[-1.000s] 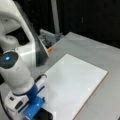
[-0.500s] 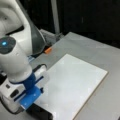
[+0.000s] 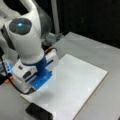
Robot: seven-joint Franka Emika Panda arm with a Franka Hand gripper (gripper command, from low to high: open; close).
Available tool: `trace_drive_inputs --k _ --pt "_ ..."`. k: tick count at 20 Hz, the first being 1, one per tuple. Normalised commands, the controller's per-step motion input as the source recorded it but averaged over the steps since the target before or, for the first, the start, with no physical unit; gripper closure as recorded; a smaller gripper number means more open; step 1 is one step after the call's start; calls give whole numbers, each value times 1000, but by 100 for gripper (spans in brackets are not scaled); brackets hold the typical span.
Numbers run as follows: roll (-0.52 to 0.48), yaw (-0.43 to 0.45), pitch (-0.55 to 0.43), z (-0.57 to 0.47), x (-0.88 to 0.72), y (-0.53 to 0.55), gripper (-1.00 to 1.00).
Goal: Erasing curve lines
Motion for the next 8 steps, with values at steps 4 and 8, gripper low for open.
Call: trace_drive_inputs --k 4,8 --pt "-58 -98 28 -10 -244 307 -100" --pt "-156 -85 -19 -88 -148 199 -100"
